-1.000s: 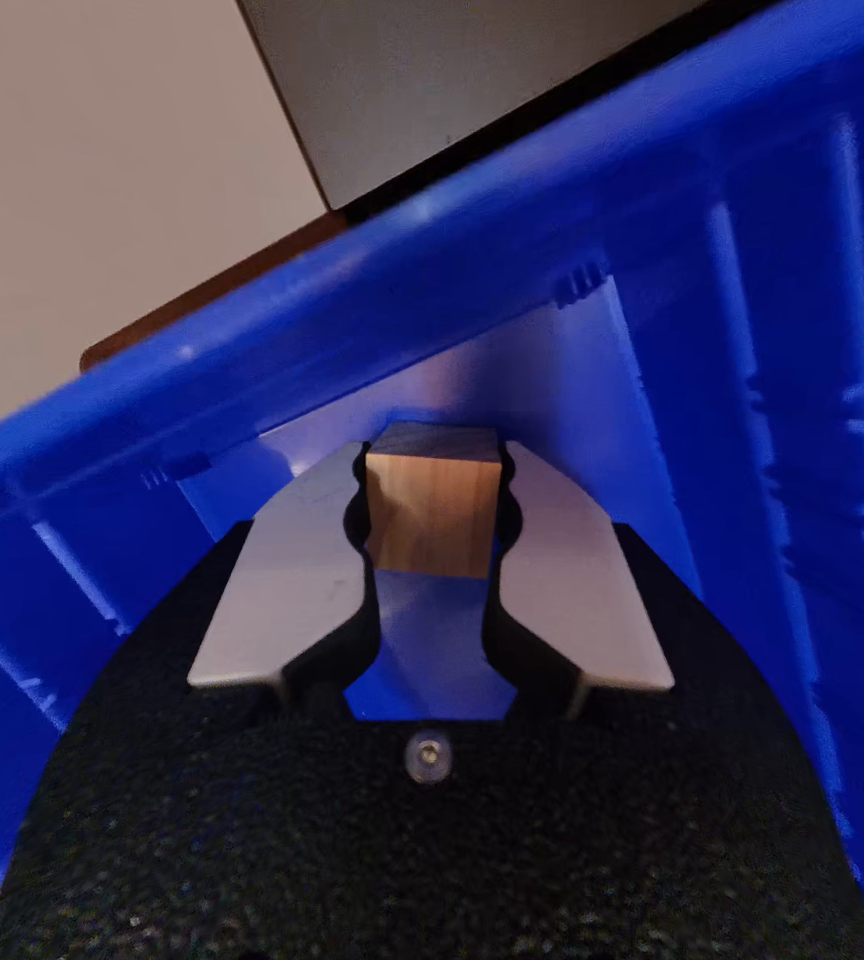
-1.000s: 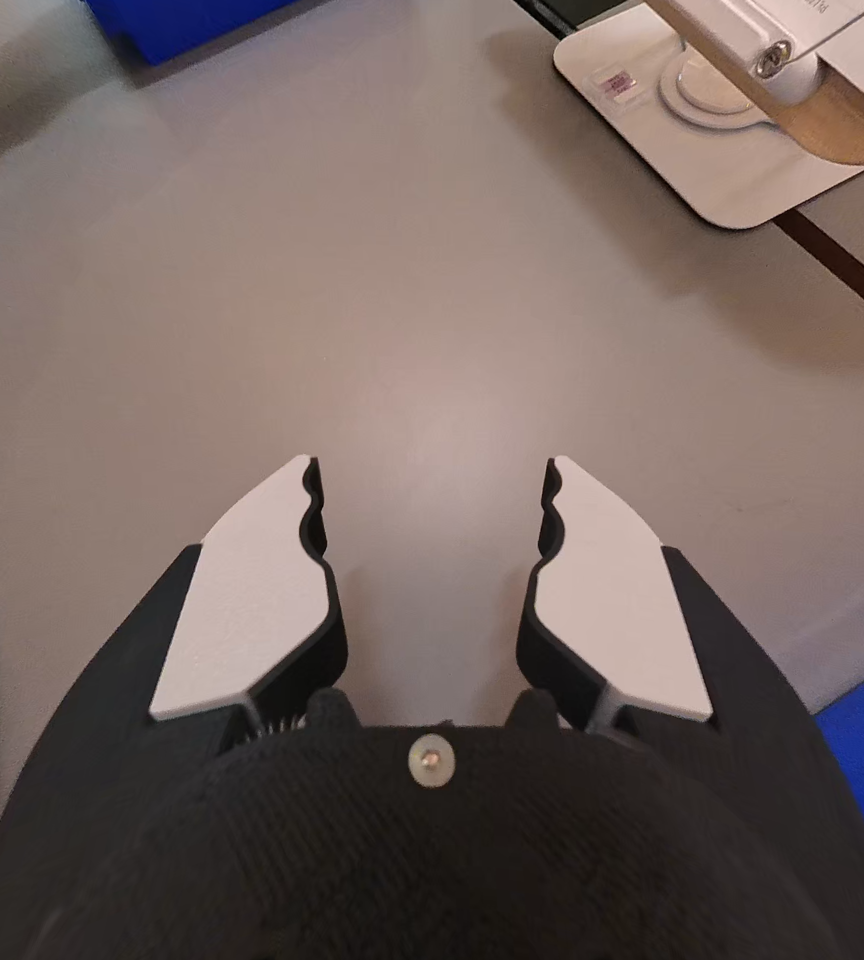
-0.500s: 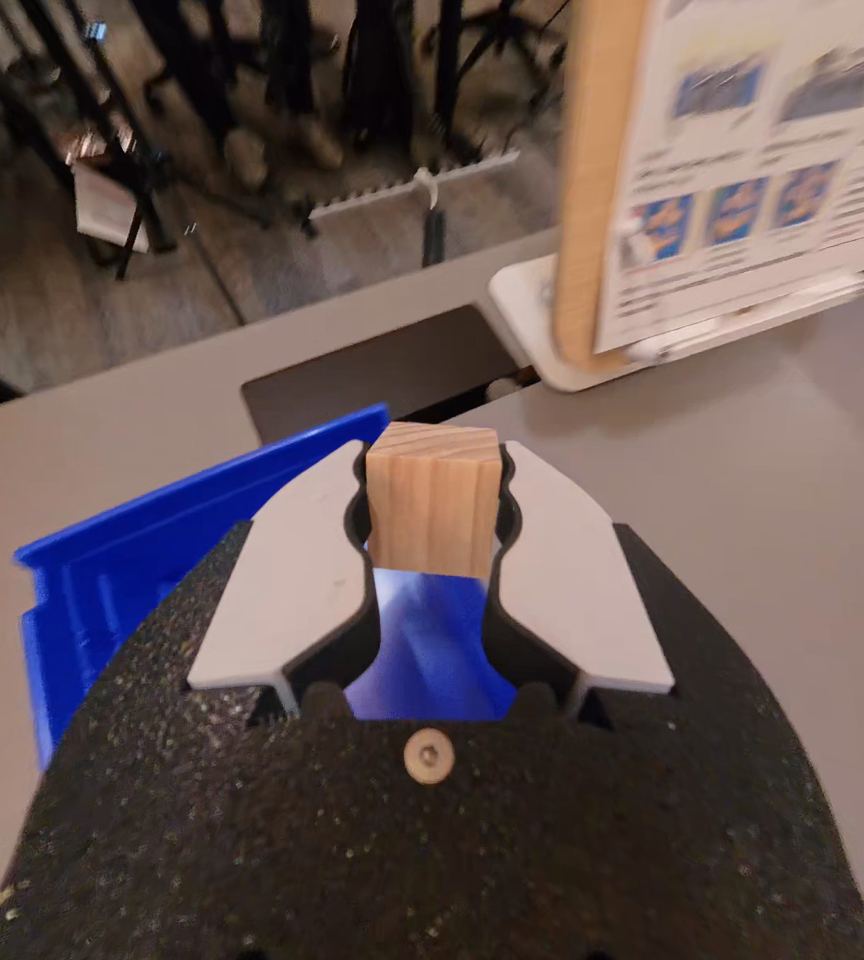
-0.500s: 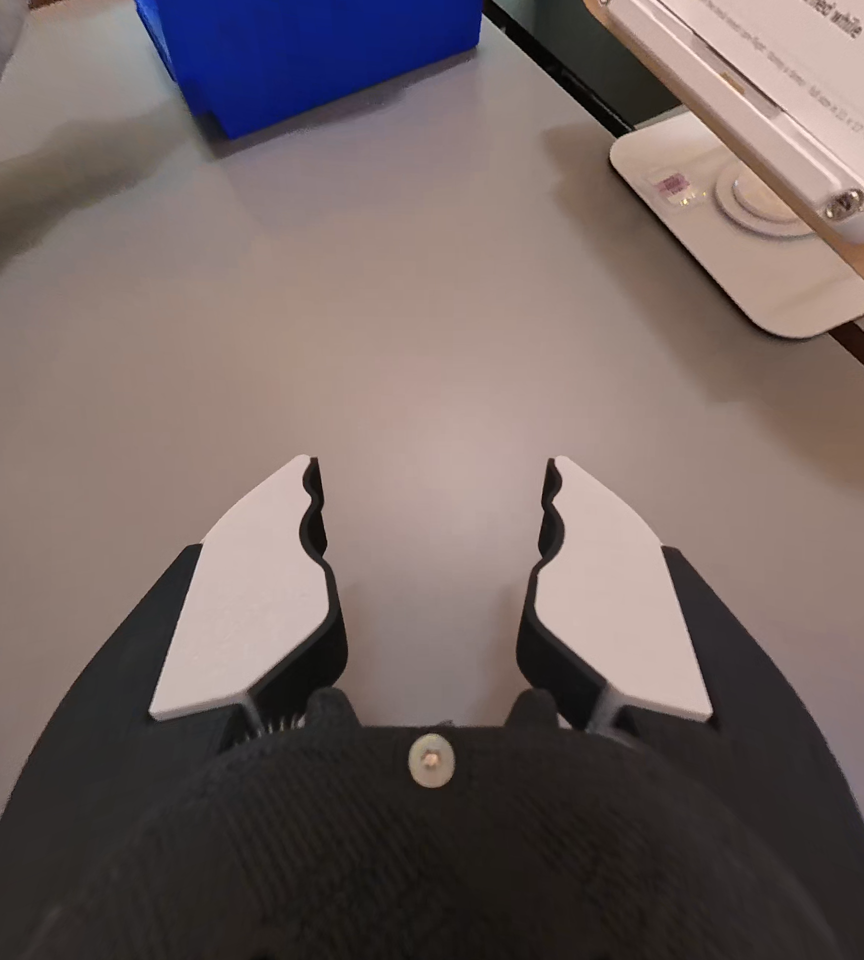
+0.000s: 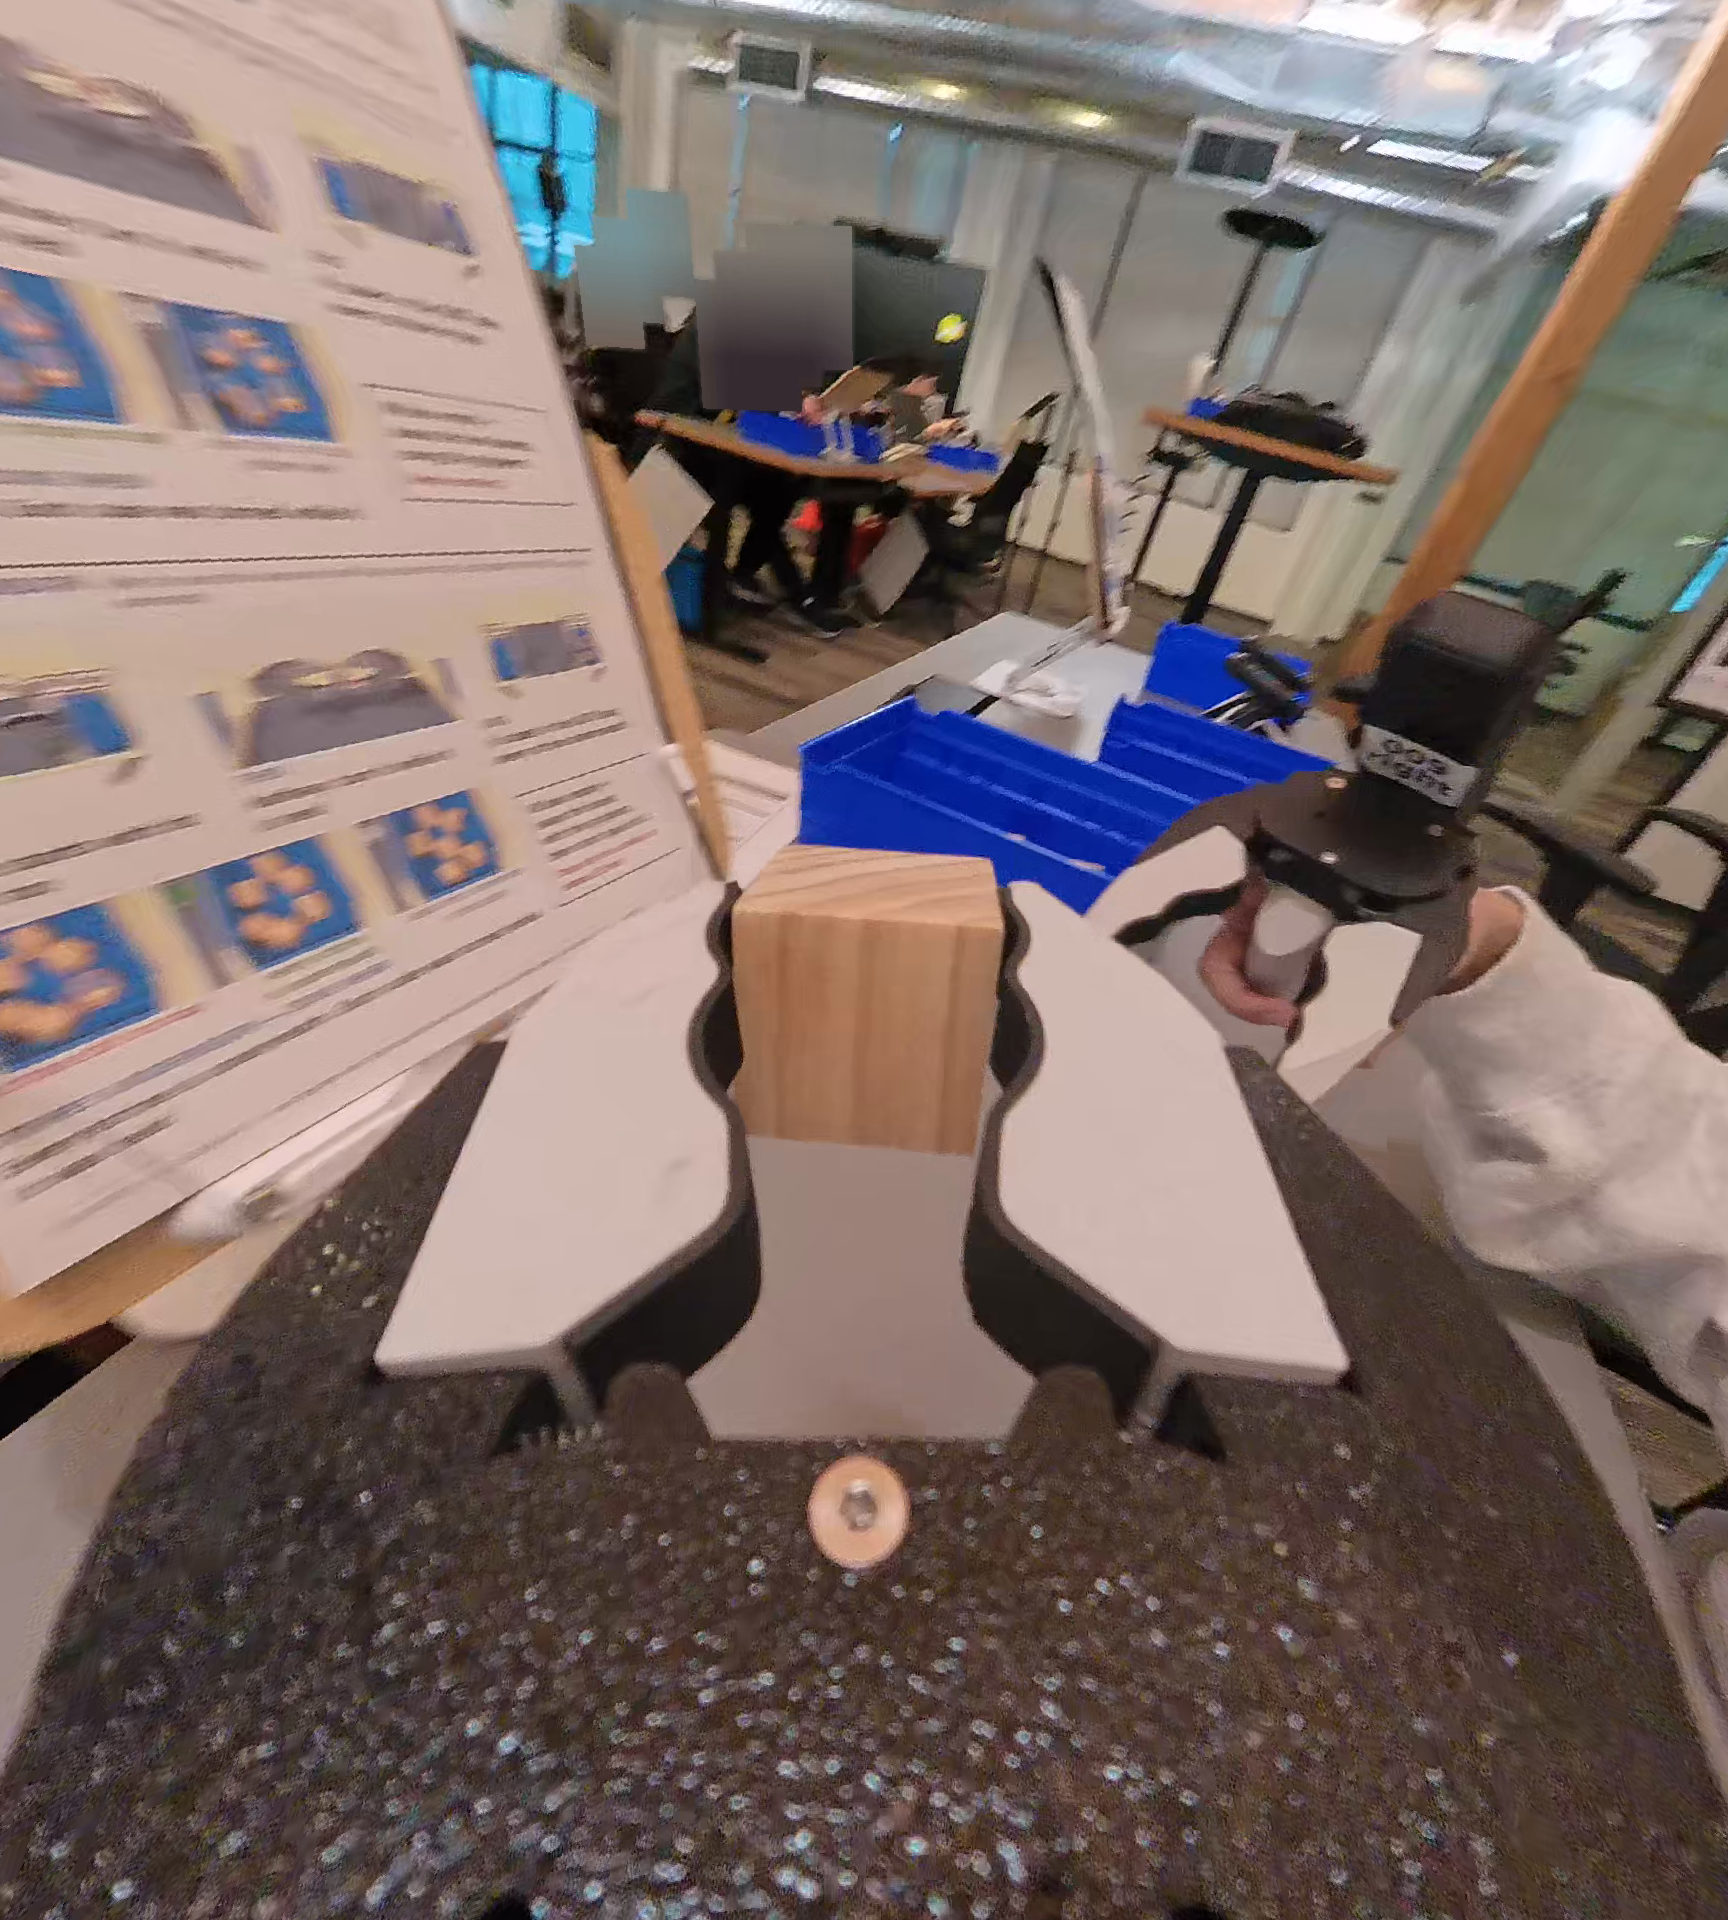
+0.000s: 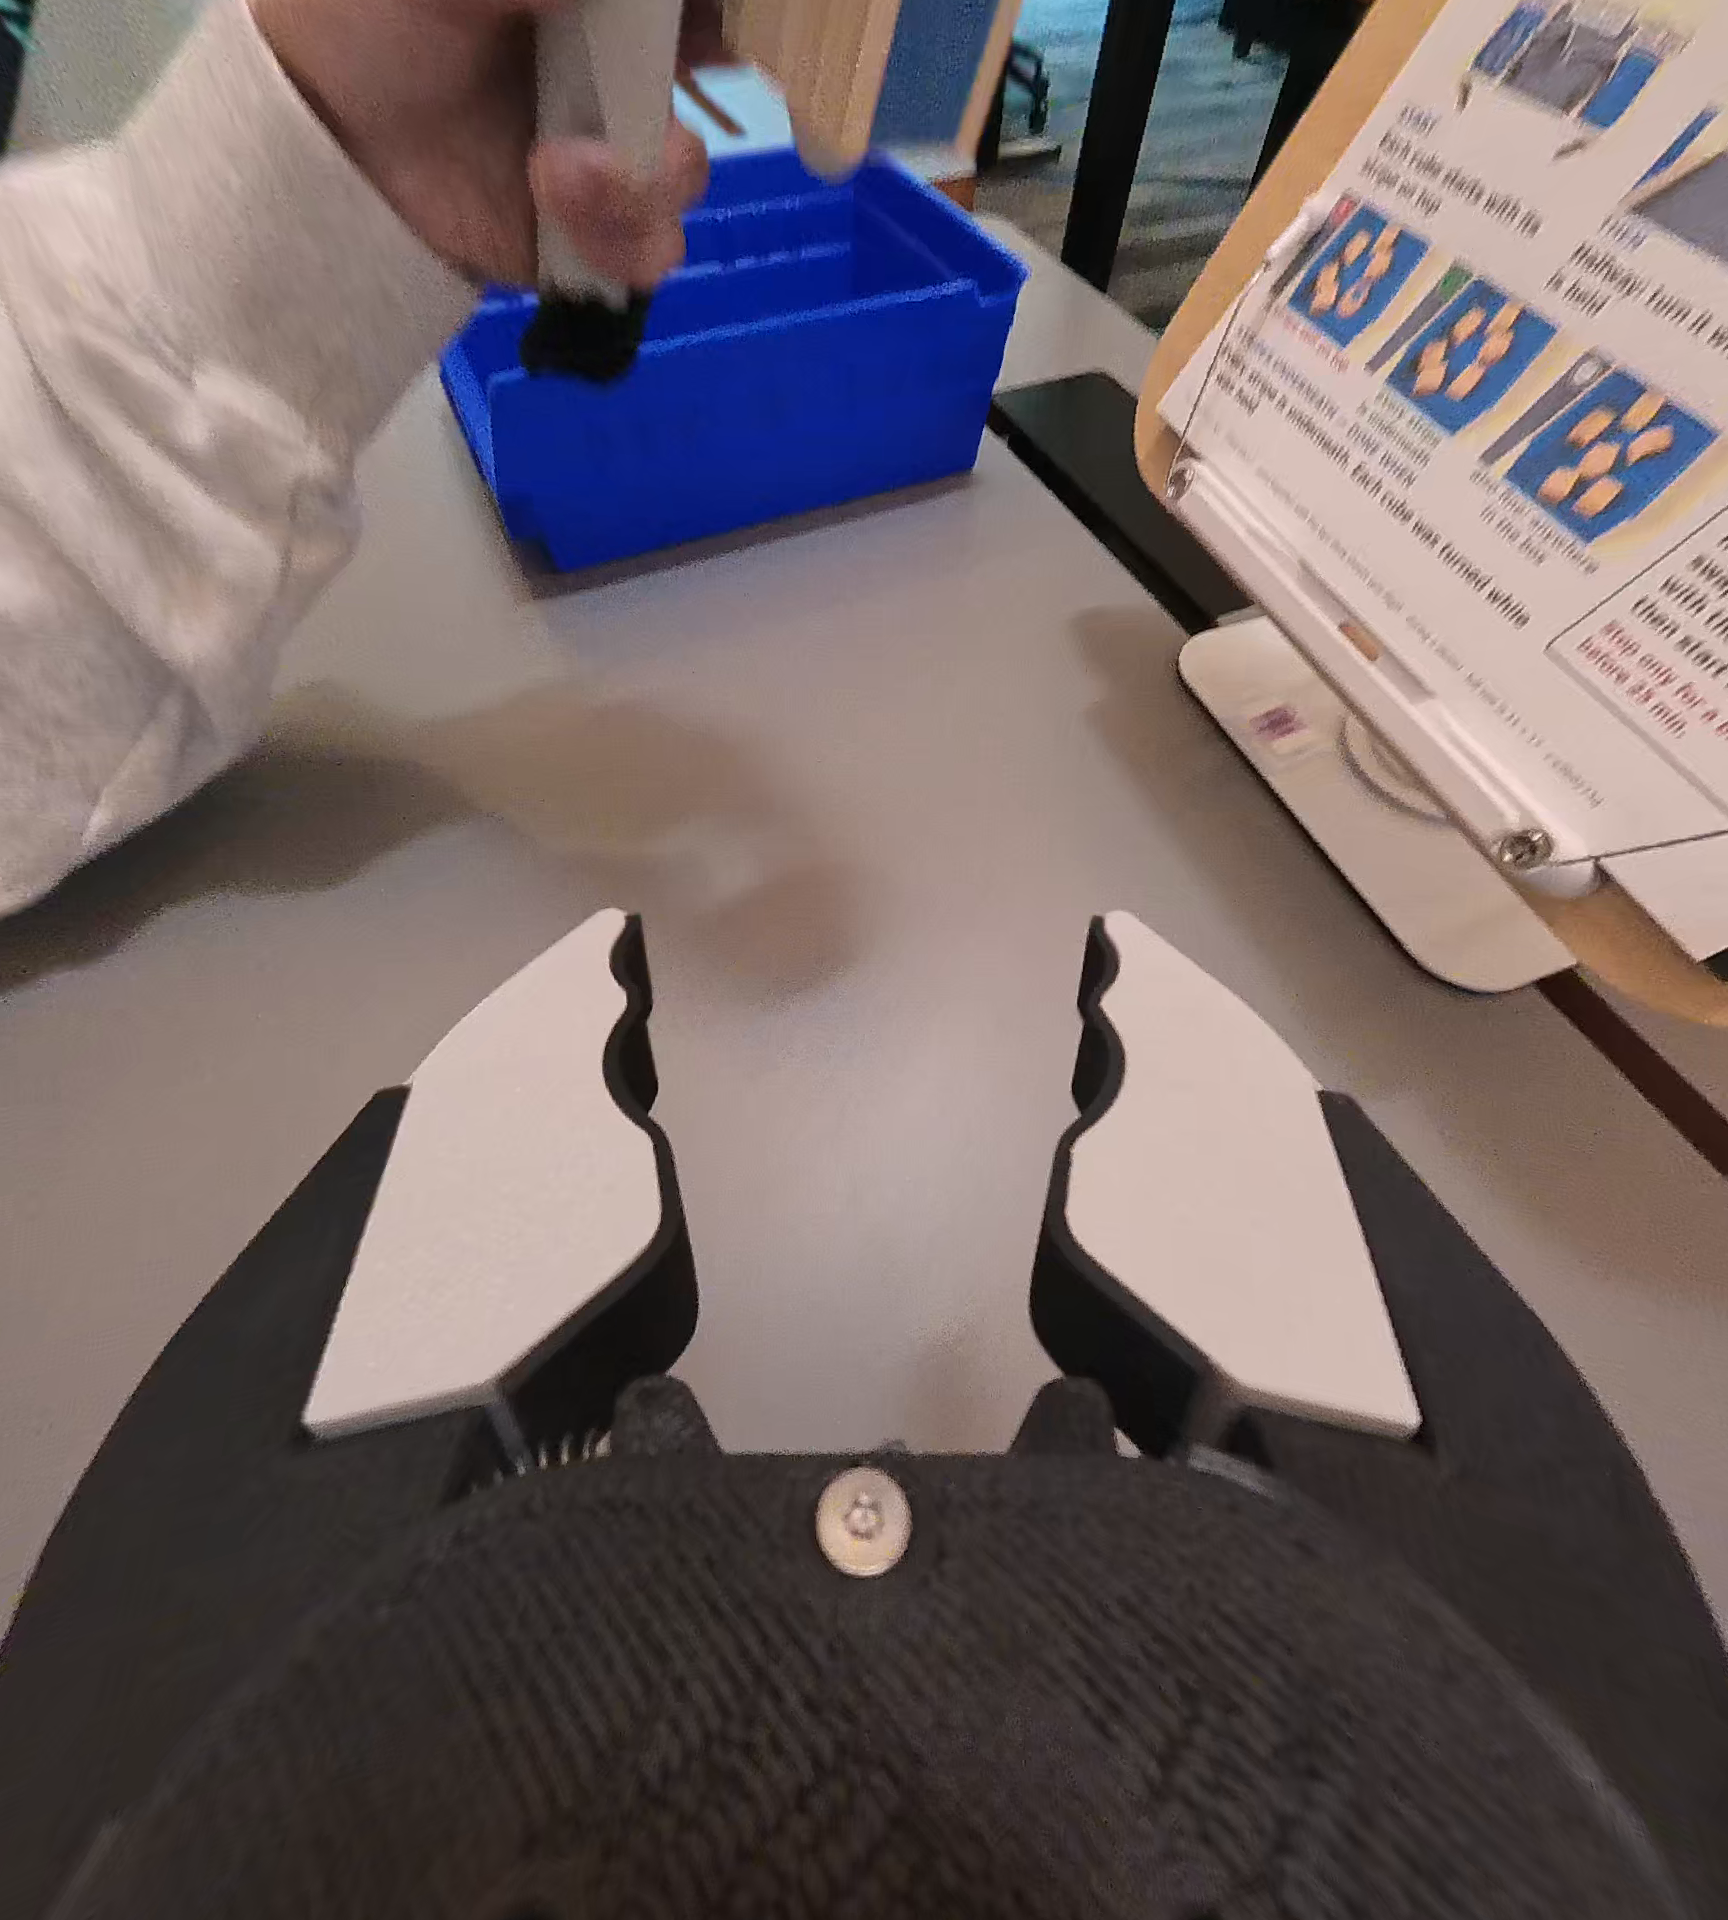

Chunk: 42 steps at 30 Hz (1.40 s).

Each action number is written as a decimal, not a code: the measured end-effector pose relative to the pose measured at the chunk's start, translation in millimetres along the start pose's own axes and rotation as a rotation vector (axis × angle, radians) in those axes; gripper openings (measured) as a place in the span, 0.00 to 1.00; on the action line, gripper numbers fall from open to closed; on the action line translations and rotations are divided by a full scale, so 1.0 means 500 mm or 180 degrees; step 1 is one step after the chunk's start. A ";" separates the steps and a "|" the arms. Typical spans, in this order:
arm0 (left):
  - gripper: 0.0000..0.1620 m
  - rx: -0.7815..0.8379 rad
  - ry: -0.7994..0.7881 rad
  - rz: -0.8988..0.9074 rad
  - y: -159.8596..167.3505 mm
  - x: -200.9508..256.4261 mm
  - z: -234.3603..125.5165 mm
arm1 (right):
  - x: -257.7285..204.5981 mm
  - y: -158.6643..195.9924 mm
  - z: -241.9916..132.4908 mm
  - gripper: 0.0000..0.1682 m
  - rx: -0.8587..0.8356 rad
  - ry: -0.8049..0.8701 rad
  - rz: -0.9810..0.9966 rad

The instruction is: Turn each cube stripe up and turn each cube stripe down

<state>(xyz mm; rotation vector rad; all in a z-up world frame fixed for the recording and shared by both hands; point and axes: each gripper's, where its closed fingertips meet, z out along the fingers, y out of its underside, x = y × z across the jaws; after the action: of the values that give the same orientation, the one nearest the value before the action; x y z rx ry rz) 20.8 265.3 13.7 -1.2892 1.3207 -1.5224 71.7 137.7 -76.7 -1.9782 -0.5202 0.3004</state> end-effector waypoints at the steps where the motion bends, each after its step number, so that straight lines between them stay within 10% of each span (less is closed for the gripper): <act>1: 0.28 0.0045 0.0085 -0.0016 0.006 0.017 0.015 | 0.002 -0.009 -0.003 0.47 0.0066 0.0005 0.0005; 42: 0.28 0.0888 0.1859 -0.0555 0.045 0.206 0.130 | -0.006 -0.120 -0.066 0.44 0.0528 0.0209 -0.0051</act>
<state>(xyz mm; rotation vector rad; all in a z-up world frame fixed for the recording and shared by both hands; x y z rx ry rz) 58.4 147.4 12.4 -0.8250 1.2916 -2.2297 69.5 133.1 -8.2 -1.8161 -0.4543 0.2592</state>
